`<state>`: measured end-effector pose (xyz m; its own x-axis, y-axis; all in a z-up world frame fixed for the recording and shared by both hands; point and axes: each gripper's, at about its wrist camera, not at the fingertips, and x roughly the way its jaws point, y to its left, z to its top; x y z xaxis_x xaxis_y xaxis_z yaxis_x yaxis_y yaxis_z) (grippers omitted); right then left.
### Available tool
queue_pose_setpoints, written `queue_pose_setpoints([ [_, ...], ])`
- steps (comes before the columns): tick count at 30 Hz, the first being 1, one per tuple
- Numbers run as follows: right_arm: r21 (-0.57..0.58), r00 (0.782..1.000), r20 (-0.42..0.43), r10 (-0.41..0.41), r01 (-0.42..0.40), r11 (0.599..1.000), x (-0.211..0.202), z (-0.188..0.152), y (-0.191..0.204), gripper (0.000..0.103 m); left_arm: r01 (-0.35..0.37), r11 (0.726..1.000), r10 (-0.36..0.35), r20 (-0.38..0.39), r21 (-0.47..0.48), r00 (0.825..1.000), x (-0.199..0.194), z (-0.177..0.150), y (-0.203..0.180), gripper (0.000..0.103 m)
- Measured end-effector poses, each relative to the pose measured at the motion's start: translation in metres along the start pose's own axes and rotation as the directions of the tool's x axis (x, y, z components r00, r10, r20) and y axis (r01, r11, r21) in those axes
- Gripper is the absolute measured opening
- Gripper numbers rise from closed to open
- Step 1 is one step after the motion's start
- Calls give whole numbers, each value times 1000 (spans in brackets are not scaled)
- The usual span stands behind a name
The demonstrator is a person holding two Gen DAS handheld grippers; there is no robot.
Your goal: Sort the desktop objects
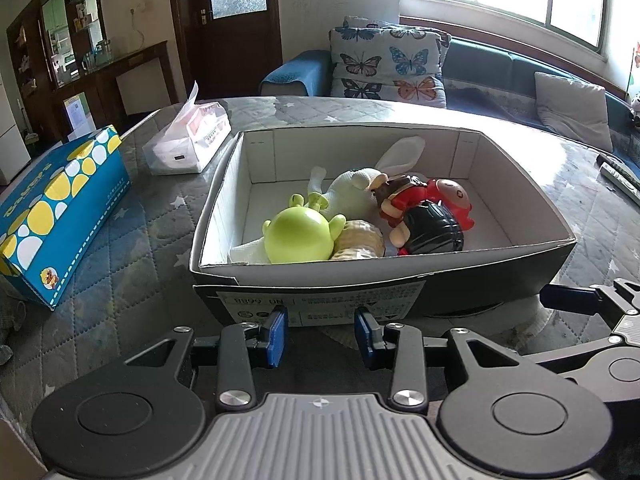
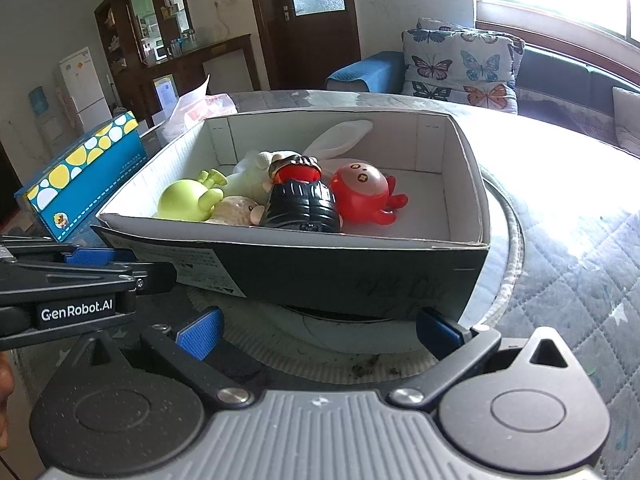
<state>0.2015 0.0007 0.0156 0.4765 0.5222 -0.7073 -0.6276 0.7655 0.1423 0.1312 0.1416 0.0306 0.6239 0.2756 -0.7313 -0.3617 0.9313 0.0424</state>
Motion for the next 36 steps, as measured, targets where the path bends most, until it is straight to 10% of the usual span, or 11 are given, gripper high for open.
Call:
queue_pose_setpoints([
  [36,-11,999,-46,-16,15,1000,13,4,0,103,-15,1000,15,-56,-5,998,15,4,3,39],
])
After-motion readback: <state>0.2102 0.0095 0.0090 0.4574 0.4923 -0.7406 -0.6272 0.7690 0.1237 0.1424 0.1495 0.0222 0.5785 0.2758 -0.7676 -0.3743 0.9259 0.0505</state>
